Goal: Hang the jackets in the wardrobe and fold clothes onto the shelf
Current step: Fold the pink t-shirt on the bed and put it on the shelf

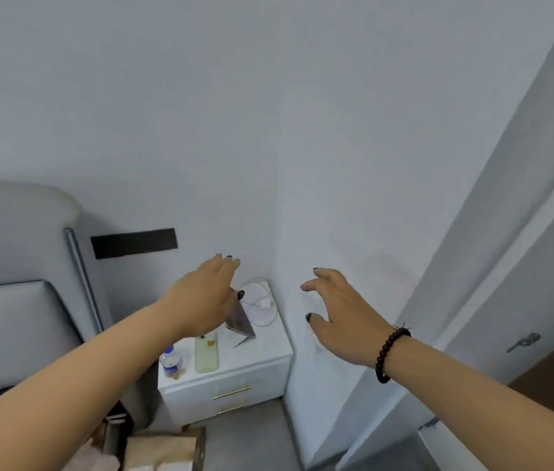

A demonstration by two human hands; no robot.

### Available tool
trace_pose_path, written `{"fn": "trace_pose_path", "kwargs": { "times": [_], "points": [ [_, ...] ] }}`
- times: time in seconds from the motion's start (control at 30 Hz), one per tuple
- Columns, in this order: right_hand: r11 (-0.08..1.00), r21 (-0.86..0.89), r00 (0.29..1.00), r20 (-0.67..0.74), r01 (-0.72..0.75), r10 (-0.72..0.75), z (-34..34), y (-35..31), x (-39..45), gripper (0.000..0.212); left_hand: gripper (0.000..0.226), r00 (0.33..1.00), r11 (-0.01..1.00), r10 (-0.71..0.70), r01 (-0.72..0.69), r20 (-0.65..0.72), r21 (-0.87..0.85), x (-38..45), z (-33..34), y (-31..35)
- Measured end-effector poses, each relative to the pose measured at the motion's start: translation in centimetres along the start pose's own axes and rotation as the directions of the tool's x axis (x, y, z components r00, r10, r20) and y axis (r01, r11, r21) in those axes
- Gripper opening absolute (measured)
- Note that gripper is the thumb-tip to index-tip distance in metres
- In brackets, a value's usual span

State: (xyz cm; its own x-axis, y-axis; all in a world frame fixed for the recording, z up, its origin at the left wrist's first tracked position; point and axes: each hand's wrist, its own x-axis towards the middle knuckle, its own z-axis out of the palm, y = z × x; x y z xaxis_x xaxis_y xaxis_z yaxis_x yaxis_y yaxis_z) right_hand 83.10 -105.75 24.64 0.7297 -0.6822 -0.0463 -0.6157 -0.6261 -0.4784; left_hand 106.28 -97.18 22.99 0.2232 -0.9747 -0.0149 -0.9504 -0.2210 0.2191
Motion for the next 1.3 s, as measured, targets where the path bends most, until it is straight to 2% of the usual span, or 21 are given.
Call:
{"fn": "trace_pose_path", "kwargs": {
  "times": [0.1,0.23,0.5,0.7,0.83,0.93,1.07,1.17,1.3],
  "points": [
    [0.999,0.023,0.997,0.053,0.049,-0.05,4.7,-2.4,5.3,0.042,0.063,0.995,0.995,-0.094,0.095,0.016,-0.022,-0.5,1.3,-7.2],
    [0.997,0.07,0.988,0.148,0.034,-0.044,10.7,-6.4,10.6,0.038,0.064,0.973,0.978,-0.2,0.205,0.119,-0.033,-1.9,2.7,-14.9],
    [0.991,0.086,0.95,0.288,0.102,-0.122,20.0,-12.8,14.2,0.042,0.064,0.922,0.936,-0.314,0.341,0.227,-0.09,-7.6,6.5,-23.7],
    [0.977,0.043,0.91,0.356,0.211,-0.212,22.8,-15.8,11.5,0.044,0.06,0.882,0.889,-0.405,0.441,0.241,-0.122,-15.2,7.0,-25.3],
    [0.97,0.049,0.899,0.366,0.239,-0.24,23.3,-18.3,8.0,0.046,0.054,0.881,0.888,-0.405,0.443,0.245,-0.123,-19.7,6.2,-24.8],
    [0.973,0.085,0.9,0.369,0.216,-0.232,24.2,-19.6,5.0,0.049,0.057,0.883,0.903,-0.381,0.419,0.275,-0.094,-21.8,6.0,-23.8],
    [0.979,0.13,0.903,0.383,0.157,-0.196,25.8,-19.7,1.6,0.048,0.054,0.892,0.909,-0.335,0.391,0.302,-0.145,-22.9,7.4,-22.7],
    [0.985,0.141,0.898,0.414,0.097,-0.148,28.3,-18.4,0.5,0.045,0.065,0.882,0.907,-0.324,0.393,0.343,-0.152,-23.3,10.5,-23.1],
    [0.981,0.181,0.911,0.392,0.064,-0.131,33.1,-15.8,0.7,0.043,0.069,0.852,0.92,-0.338,0.388,0.401,-0.05,-22.8,16.5,-24.9]
  ]
}}
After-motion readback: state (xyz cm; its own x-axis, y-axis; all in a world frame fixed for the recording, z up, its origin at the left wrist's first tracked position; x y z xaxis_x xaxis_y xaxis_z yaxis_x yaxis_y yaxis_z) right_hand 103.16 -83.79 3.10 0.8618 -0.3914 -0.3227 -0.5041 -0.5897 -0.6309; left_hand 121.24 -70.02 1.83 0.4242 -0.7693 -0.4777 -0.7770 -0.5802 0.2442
